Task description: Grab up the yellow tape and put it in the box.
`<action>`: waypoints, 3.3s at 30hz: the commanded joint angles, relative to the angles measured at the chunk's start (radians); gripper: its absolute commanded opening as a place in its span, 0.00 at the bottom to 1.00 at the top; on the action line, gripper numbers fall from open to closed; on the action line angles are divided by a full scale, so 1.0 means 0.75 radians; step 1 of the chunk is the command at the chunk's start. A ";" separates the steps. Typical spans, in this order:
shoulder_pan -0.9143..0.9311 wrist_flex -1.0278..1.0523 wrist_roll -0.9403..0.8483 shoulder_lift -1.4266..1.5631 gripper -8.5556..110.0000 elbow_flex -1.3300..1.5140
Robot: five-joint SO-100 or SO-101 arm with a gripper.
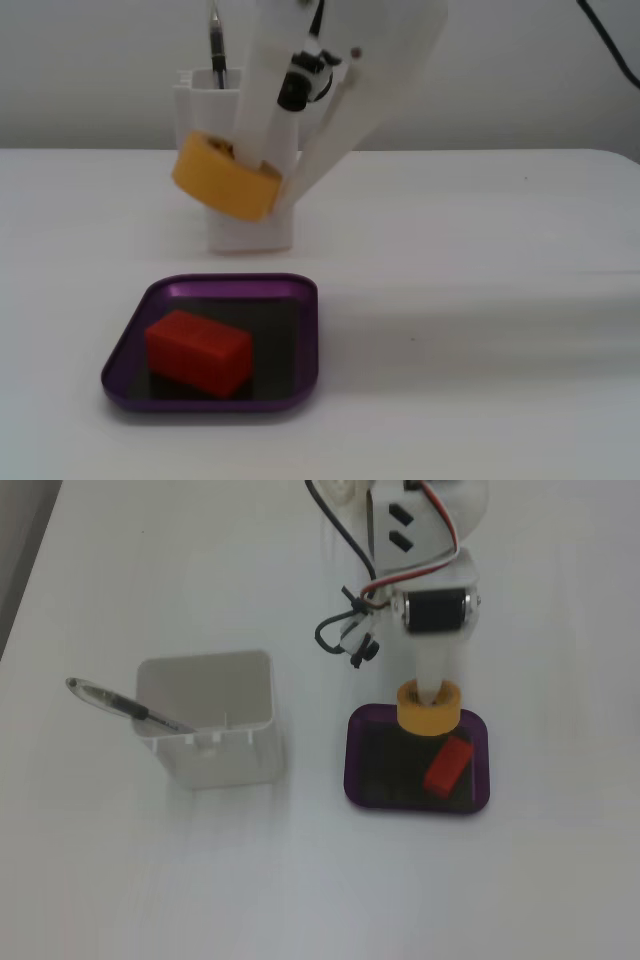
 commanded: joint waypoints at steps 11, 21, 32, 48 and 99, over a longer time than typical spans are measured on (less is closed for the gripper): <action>0.094 -0.110 -0.004 -0.162 0.07 -0.051; 0.119 -0.108 -0.004 -0.256 0.07 -0.049; 0.117 -0.106 -0.004 -0.262 0.13 -0.049; 0.117 0.440 -0.002 0.278 0.15 -0.380; 0.127 0.241 0.016 2.628 0.07 2.299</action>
